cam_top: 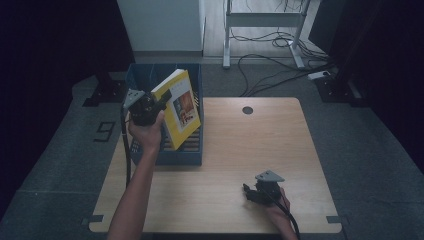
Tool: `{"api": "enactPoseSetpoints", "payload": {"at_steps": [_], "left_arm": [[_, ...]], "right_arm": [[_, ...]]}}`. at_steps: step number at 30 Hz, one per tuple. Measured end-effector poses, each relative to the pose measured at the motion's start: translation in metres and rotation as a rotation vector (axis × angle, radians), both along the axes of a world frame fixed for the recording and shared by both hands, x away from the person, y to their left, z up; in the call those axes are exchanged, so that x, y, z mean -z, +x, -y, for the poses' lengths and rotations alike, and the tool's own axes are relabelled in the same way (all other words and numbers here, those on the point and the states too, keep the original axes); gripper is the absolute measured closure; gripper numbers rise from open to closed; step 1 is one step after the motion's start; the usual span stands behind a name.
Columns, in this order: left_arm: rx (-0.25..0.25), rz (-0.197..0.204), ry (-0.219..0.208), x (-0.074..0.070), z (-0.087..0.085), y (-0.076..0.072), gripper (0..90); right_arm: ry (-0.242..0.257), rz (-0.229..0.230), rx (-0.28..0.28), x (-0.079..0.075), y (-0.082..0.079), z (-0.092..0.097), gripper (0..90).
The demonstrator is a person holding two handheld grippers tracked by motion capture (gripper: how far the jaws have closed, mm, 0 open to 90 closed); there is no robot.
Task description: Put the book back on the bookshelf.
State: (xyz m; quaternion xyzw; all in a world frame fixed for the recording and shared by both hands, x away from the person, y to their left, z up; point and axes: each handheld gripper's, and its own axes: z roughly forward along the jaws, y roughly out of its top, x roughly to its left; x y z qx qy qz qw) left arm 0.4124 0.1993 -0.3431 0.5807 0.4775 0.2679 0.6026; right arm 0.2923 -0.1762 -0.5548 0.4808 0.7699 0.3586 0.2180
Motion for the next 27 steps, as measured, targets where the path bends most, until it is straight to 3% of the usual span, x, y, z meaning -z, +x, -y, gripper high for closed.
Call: {"api": "enactPoseSetpoints", "payload": {"at_steps": [8, 27], "left_arm": [[-0.021, -0.002, 0.004, 0.001, -0.002, 0.003, 75.7], [-0.051, 0.0, 0.019, 0.005, 0.018, 0.025, 75.7]], "right_arm": [[0.0, 0.0, 0.0, 0.0, 0.0, 0.0, 28.7], [0.001, 0.0, 0.0, 0.0, 0.0, 0.0, 28.7]]}}
